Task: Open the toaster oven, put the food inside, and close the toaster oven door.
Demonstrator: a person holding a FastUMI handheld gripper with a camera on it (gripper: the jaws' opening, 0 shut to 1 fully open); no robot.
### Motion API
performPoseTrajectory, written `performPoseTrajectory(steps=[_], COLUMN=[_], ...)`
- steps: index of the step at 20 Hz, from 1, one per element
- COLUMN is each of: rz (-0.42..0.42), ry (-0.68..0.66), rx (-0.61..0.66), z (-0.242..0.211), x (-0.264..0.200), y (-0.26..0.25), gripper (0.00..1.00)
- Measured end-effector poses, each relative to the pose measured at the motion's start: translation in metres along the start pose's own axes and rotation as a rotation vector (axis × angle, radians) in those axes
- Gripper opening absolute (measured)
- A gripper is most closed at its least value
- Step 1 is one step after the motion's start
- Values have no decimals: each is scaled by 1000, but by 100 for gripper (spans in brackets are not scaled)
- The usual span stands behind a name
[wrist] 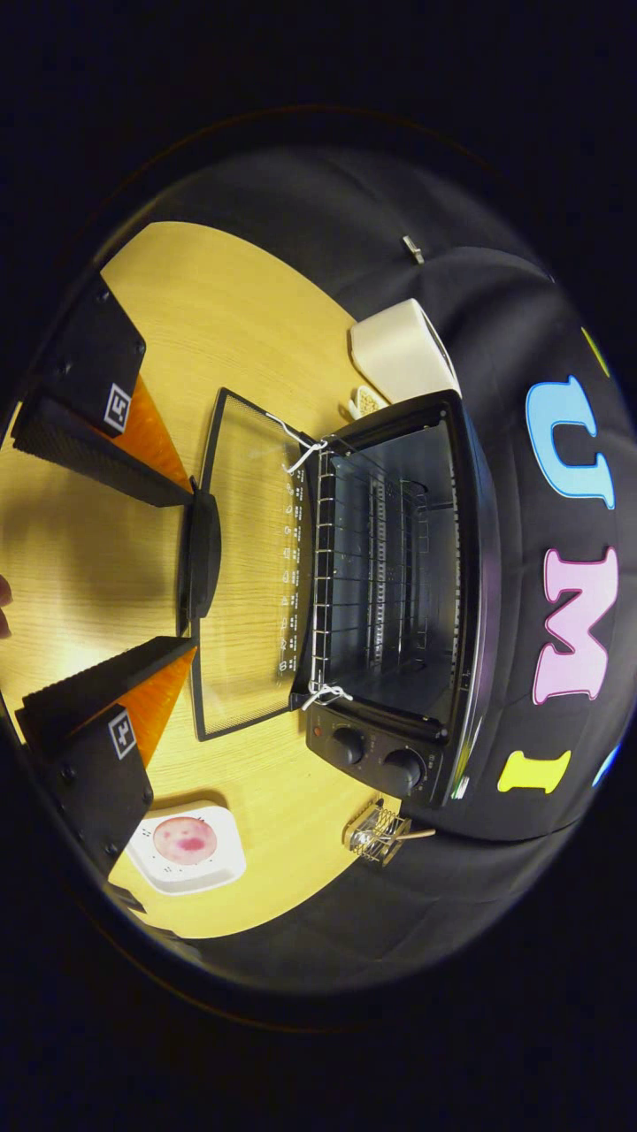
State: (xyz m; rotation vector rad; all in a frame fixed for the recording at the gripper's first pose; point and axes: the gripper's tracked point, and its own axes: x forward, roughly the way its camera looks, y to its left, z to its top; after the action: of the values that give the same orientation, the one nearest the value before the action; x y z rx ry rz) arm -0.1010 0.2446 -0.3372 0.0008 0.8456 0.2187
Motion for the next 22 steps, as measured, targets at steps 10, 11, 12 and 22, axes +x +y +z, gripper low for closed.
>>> performPoseTrajectory(steps=[10,11,12,22], rz=[168,160,151,33], ry=[182,197,223,467], rx=[-49,-63,-77,-34], z=[19,20,19,-19], x=[-68,-71,-74,-47], y=[-98,-117,-138,-323], gripper=[98,98,98,99])
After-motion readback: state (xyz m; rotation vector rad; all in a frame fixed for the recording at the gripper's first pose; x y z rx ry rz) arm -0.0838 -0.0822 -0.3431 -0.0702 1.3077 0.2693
